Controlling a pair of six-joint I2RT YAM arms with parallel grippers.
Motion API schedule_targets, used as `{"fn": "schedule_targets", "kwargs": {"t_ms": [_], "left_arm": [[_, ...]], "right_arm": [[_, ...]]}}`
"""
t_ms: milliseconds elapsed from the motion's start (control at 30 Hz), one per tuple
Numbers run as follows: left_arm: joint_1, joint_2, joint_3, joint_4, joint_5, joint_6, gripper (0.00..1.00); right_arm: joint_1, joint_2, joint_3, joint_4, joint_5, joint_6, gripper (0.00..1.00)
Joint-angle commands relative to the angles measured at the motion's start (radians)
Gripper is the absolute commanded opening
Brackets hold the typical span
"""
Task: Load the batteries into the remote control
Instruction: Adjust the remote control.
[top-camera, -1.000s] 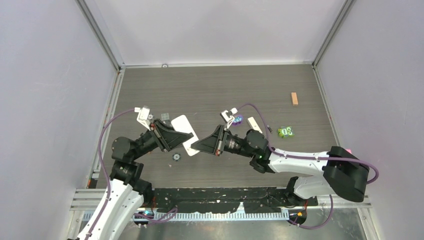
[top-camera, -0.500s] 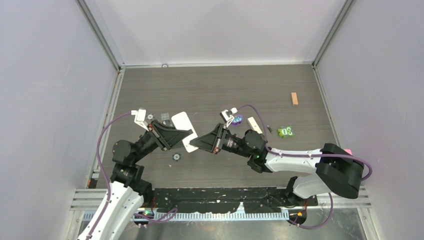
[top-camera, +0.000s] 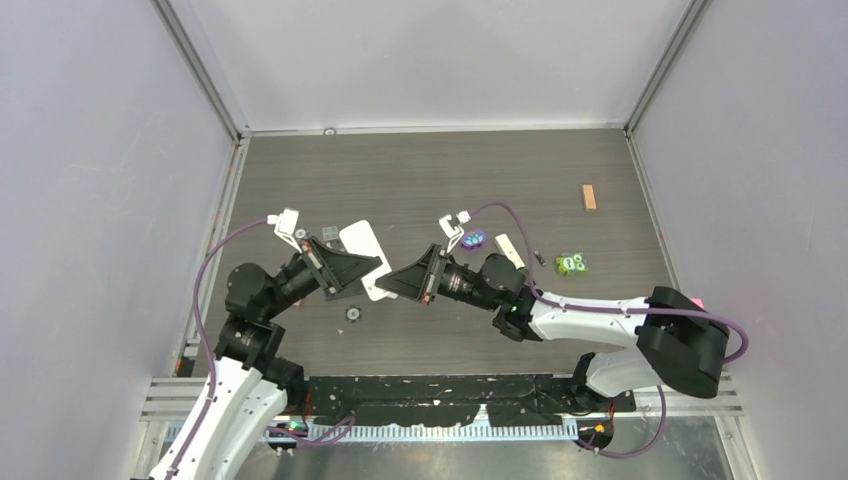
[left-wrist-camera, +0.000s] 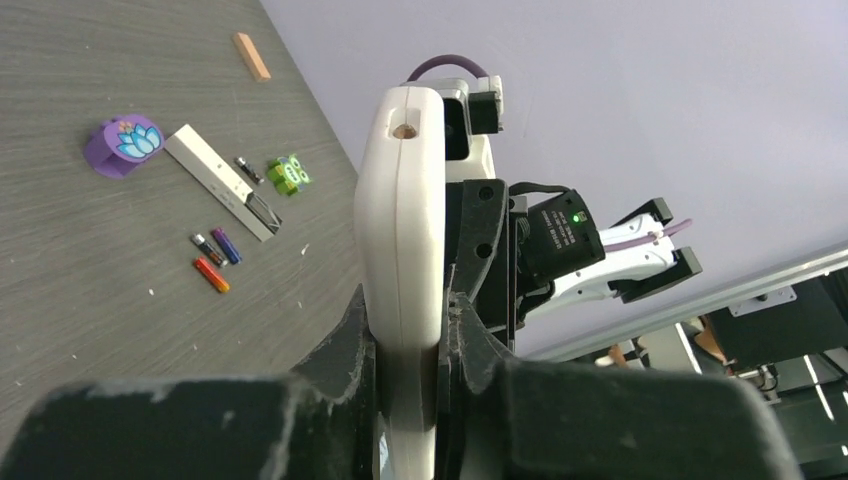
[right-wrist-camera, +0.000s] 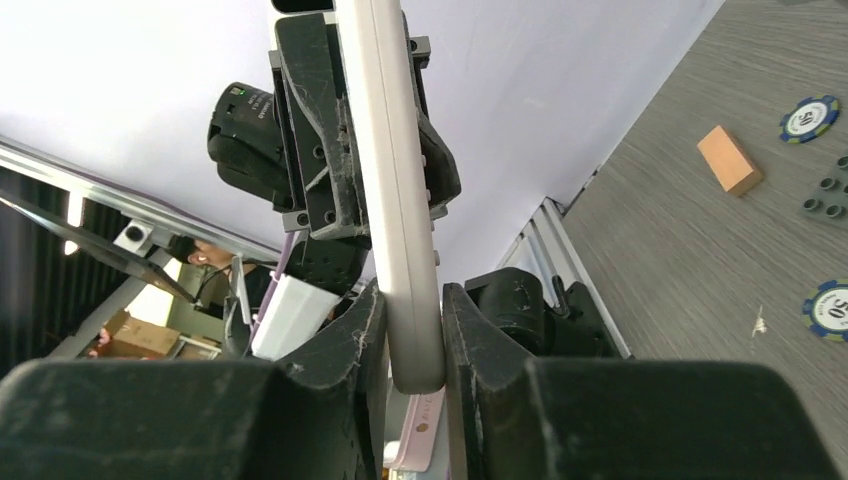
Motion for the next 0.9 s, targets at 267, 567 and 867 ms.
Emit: {"fn": "schedule_targets", "kwargs": {"t_ms": [267, 567, 867], "left_arm": [[-0.003, 0.023, 0.099, -0.216, -0.056, 0.254, 0.00], [-0.003, 0.048, 0.125, -0.384, -0.125, 0.389, 0.00], [-0.003, 0.063, 0.133, -0.447, -0.143, 0.421, 0.00]], "right_arm": [[-0.018, -0.215, 0.079, -0.495, 0.069, -0.159, 0.82], [-0.098, -0.381, 0.222, -1.290, 0.412, -0.451, 0.75], [-0.272, -0.121, 0.219, -1.441, 0.438, -0.637, 0.45]]}}
